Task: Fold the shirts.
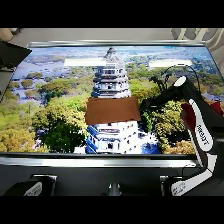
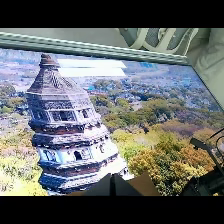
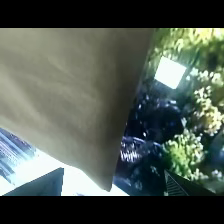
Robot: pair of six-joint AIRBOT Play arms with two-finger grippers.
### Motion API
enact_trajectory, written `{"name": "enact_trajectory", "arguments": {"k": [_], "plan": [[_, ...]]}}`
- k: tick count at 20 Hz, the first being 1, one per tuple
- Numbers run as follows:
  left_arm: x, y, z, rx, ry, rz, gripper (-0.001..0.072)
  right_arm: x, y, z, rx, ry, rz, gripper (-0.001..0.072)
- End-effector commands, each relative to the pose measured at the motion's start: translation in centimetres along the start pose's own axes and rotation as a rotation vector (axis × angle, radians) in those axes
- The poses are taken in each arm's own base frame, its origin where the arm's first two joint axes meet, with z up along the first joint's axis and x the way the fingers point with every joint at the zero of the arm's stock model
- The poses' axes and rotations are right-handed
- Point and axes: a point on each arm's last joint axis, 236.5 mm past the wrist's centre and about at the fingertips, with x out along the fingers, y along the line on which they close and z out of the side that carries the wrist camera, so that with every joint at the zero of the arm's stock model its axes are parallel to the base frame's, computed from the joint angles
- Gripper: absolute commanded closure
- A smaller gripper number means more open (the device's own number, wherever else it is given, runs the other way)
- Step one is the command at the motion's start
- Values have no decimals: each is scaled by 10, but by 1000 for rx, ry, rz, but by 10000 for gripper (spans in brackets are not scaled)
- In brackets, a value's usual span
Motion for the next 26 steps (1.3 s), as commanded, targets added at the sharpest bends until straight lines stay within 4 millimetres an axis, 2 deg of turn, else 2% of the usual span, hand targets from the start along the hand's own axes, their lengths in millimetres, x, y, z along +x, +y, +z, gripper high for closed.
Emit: {"name": "enact_trajectory", "arguments": {"k": [1,4,5,6,7,8,10,13,15,18,20,23,26], "plan": [[5,4,-6,-11,13,4,679,27,3,10,90,-31,111,25],[6,1,-4,-8,2,-1,680,53,22,32,126,-91,165,48],[6,1,-3,-7,-1,-2,680,57,25,34,120,-95,163,149],[6,1,-2,-7,-6,-1,680,58,26,35,113,-100,161,324],[6,1,-1,-7,-9,0,680,53,30,37,102,-107,177,703],[6,1,-1,-7,-10,0,680,43,31,42,70,-128,186,687],[6,1,-1,-7,-9,0,679,3,33,54,-13,-191,187,690],[6,2,-2,-7,-9,1,679,-95,21,72,-38,-353,134,691],[7,2,-2,-9,-7,2,679,-160,7,68,-8,-443,82,691],[8,4,-5,-14,1,3,679,-242,-23,35,64,-545,-32,691],[10,6,-8,-18,7,4,679,-287,-42,7,128,-605,-110,691],[12,8,-11,-22,15,5,679,-342,-65,-37,219,-691,-202,691],[12,8,-12,0,18,6,679,-376,-79,-81,312,-733,-250,691]]}}
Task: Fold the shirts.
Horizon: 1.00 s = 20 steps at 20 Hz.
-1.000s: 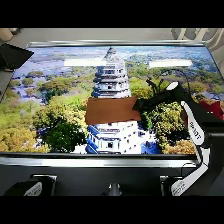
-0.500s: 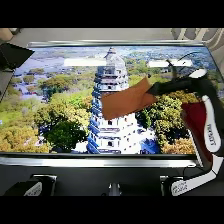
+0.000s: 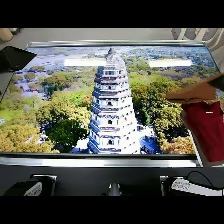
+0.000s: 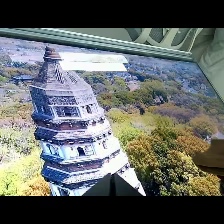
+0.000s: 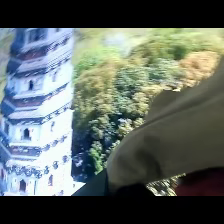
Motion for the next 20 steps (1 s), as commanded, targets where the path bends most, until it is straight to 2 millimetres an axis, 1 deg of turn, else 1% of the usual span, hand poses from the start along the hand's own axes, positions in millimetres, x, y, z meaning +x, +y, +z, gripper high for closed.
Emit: {"name": "enact_trajectory", "arguments": {"k": [1,5,7,8,9,10,11,13,14,15,16,18,20], "plan": [[1,1,-1,22,2,1,679,-62,-32,-13,82,-50,-95,691],[1,1,-1,44,2,2,679,-111,-51,-22,137,-116,-181,691],[1,2,1,44,-9,4,679,-132,-60,-36,174,-117,-215,691],[1,2,3,48,-16,6,679,-140,-66,-48,197,-91,-242,691],[1,3,6,67,-28,9,679,-146,-73,-70,228,-17,-277,691],[1,4,9,74,-42,13,679,-152,-83,-99,267,92,-343,691],[0,4,13,73,-58,17,679,-161,-94,-121,309,169,-416,691],[0,5,16,73,-70,20,679,-177,-111,-152,365,271,-540,691],[0,5,16,73,-70,20,679,-182,-117,-165,388,309,-579,691],[0,5,16,73,-70,20,679,-183,-123,-177,411,345,-603,691],[0,5,16,73,-70,20,679,-179,-129,-186,428,367,-607,691],[0,5,16,73,-70,20,679,-163,-137,-202,455,391,-585,691],[0,5,16,73,-70,20,679,-146,-144,-228,488,446,-555,690]]}}
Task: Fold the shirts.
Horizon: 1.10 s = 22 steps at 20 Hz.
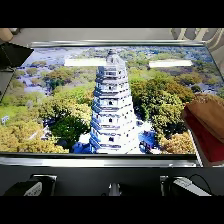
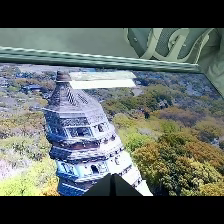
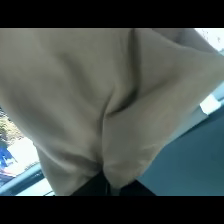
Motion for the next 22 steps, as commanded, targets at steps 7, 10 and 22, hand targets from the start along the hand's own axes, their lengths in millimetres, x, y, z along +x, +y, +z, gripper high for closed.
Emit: {"name": "enact_trajectory", "arguments": {"k": [7,10,22], "plan": [[0,0,1,-3,-4,1,679,71,-40,-42,32,153,-96,198],[-1,-9,13,-25,-52,-36,680,44,-38,4,-31,-21,-111,15],[57,146,-160,18,824,671,61,-7,350,78,-963,-299,112,28]]}}
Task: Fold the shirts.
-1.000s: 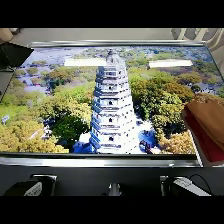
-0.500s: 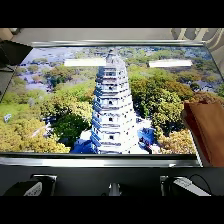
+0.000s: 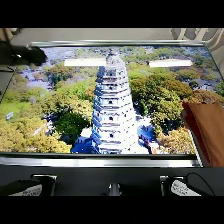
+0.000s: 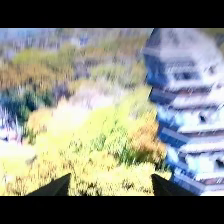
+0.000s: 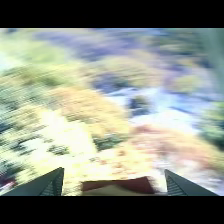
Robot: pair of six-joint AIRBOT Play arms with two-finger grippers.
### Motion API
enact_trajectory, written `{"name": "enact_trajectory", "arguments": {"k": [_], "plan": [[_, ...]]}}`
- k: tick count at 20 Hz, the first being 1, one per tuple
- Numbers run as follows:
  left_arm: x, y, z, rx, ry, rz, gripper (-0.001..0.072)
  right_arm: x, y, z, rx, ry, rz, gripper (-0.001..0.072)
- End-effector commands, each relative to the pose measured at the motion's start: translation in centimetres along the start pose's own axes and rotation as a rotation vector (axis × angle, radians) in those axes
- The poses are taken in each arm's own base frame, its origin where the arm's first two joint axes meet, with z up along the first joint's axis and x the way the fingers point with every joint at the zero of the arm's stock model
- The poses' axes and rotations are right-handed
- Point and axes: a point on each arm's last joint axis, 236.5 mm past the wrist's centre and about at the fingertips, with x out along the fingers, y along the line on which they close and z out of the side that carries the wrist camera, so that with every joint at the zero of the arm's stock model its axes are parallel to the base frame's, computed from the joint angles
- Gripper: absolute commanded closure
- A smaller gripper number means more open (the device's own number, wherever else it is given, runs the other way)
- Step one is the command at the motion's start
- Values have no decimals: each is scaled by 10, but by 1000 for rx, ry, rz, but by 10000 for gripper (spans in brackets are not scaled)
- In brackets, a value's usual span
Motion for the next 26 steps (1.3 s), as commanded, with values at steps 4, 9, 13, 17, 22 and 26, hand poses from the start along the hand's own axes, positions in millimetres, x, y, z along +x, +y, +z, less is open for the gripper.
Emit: {"name": "enact_trajectory", "arguments": {"k": [4,9,13,17,22,26], "plan": [[62,-18,-148,-11,540,25,60,67,191,-122,-248,617,450,113],[67,-19,-140,-64,463,37,60,85,206,-122,-258,589,398,102],[68,-14,-140,-67,463,51,59,85,206,-121,-258,586,396,103],[68,-14,-140,-67,465,51,60,85,206,-121,-258,586,396,103],[68,-14,-140,-67,465,51,59,85,206,-121,-258,586,396,103],[68,-13,-140,-67,465,51,60,85,206,-121,-258,586,396,103]]}}
